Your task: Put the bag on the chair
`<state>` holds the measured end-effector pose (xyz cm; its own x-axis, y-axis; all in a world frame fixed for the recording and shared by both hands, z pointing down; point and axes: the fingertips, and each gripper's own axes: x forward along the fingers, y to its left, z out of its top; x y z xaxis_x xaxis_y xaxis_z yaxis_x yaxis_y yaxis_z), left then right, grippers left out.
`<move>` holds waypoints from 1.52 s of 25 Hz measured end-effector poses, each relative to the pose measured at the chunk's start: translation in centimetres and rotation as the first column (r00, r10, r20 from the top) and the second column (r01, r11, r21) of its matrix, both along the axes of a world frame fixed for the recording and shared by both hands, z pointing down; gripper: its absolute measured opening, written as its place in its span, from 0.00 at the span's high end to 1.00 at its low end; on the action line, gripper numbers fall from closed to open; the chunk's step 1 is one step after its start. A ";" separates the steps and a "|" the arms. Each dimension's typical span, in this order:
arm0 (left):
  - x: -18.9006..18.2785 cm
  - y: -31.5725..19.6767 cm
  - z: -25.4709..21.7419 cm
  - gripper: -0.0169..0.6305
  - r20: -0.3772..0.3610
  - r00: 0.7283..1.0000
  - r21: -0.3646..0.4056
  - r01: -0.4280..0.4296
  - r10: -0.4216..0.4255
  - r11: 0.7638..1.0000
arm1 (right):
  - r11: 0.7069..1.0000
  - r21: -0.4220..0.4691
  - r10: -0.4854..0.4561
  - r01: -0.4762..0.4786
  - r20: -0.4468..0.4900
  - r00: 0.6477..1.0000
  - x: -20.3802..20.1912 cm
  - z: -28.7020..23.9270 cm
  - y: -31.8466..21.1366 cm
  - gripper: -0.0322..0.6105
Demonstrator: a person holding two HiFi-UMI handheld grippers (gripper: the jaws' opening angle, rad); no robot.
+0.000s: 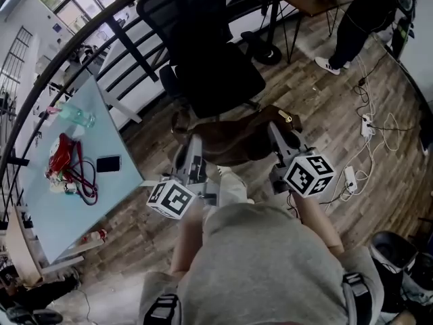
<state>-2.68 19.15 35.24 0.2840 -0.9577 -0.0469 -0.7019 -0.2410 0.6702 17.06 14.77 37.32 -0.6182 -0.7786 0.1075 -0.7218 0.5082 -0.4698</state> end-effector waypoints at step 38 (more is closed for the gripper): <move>-14.8 -28.7 1.5 0.91 -0.024 0.999 -0.030 -0.031 0.030 0.999 | 1.000 -0.010 0.003 -0.003 -0.024 1.000 -14.9 1.3 -28.4 0.92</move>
<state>-17.45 -9.54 36.72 0.3125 -0.9496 -0.0244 -0.6786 -0.2412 0.6938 2.15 -13.62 38.66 -0.6134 -0.7791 0.1298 -0.7341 0.5017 -0.4576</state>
